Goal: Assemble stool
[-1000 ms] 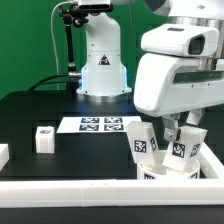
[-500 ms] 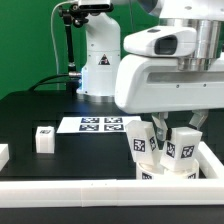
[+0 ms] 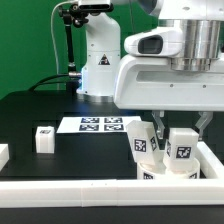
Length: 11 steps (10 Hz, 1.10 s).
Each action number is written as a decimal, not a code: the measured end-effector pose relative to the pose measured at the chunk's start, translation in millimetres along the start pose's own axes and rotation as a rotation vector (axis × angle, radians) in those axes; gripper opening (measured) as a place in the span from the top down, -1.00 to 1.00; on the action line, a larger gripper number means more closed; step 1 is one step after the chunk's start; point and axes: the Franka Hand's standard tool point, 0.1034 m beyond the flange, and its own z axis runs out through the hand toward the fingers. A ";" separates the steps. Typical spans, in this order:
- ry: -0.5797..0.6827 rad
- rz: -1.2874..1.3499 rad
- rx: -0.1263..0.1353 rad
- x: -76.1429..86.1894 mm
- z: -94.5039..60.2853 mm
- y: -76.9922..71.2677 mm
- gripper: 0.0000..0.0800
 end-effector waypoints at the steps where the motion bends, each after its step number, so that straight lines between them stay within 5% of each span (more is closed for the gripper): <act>1: 0.000 0.063 0.000 0.0 0.0 -0.2 0.14; 11: 0.014 0.887 0.075 0.8 3.2 -10.5 0.14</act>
Offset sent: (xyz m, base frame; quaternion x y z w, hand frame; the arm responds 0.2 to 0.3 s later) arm -0.0081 -0.0098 -0.0085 0.0346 0.0085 0.2453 0.9688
